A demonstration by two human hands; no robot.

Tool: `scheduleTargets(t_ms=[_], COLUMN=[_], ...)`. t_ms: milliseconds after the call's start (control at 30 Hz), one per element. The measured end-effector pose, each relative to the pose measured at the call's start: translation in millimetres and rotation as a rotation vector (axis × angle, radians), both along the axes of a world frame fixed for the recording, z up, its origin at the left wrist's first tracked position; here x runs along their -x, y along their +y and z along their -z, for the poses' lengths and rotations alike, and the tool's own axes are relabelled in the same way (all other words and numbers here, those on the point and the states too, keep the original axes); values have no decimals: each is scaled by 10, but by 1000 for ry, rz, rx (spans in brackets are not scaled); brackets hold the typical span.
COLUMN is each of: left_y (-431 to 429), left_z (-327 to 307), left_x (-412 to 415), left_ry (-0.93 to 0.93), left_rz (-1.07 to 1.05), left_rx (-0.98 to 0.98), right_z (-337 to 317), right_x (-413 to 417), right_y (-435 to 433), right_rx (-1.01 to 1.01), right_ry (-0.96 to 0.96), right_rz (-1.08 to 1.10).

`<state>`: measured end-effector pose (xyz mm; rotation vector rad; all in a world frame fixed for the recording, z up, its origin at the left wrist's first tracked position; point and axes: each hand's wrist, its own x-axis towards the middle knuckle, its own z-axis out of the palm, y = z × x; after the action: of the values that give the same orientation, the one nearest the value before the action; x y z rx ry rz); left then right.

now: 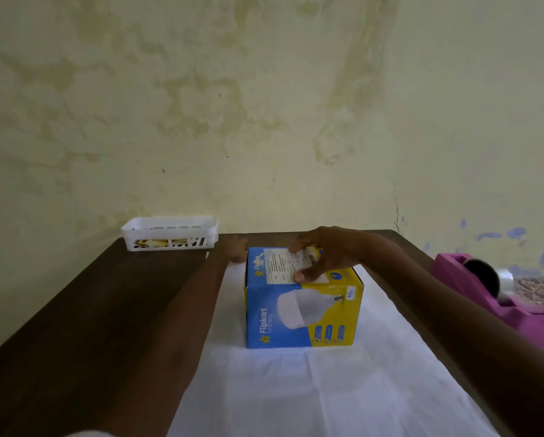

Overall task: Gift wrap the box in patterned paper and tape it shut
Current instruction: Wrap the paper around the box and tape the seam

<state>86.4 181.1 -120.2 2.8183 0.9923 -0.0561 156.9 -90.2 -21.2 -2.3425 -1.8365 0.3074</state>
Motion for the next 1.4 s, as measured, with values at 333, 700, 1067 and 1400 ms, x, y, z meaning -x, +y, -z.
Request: scheduleTargets(t_ms=[333, 700, 1067, 1400], left_y=[-95, -735, -1154, -1224], left_z=[-341, -738, -702, -726], left_x=[205, 1063, 1395, 1445], left_ry=[-417, -771, -640, -522], left_rz=[38, 93, 160, 180], left_rx=[-97, -216, -364, -406], right_z=[27, 25, 69, 53], right_x=[17, 270, 525, 511], right_y=[-41, -290, -447, -401], right_rx=[2, -191, -406, -107], right_ry=[32, -30, -325, -283], right_rz=[46, 175, 142, 74])
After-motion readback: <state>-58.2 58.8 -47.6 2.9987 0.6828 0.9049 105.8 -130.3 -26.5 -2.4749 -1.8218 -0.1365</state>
